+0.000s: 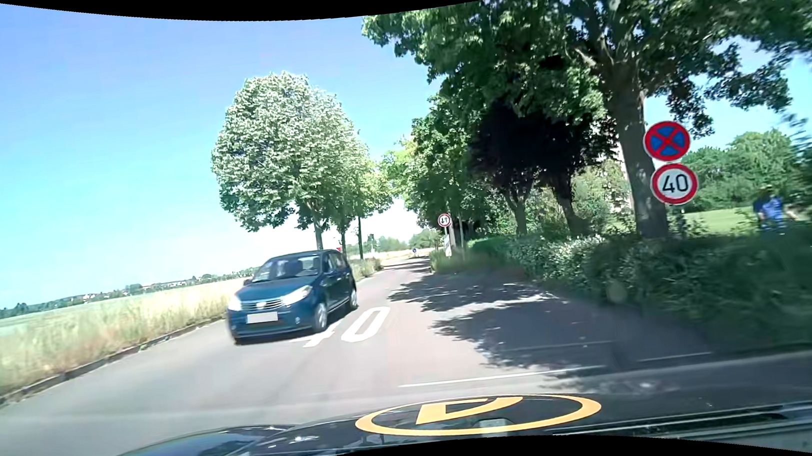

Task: Follow the waypoints while adhering to traffic rules and regulations

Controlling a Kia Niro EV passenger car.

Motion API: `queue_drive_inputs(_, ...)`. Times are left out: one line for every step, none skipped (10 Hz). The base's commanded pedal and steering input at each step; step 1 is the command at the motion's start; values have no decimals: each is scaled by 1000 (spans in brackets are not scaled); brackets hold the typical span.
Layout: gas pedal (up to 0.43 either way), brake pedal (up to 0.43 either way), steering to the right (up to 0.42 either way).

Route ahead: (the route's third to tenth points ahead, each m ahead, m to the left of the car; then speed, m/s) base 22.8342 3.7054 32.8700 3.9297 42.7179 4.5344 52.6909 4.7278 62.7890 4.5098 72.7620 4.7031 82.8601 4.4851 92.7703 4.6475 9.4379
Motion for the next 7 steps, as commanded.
queue_drive_inputs(118, 0, -1)
queue_drive_inputs(118, 0, -18)
queue_drive_inputs(150, 0, -44)
queue_drive_inputs(197, 0, -60)
queue_drive_inputs(228, 0, -69)
queue_drive_inputs(240, 0, -74)
queue_drive_inputs(240, 0, -74)
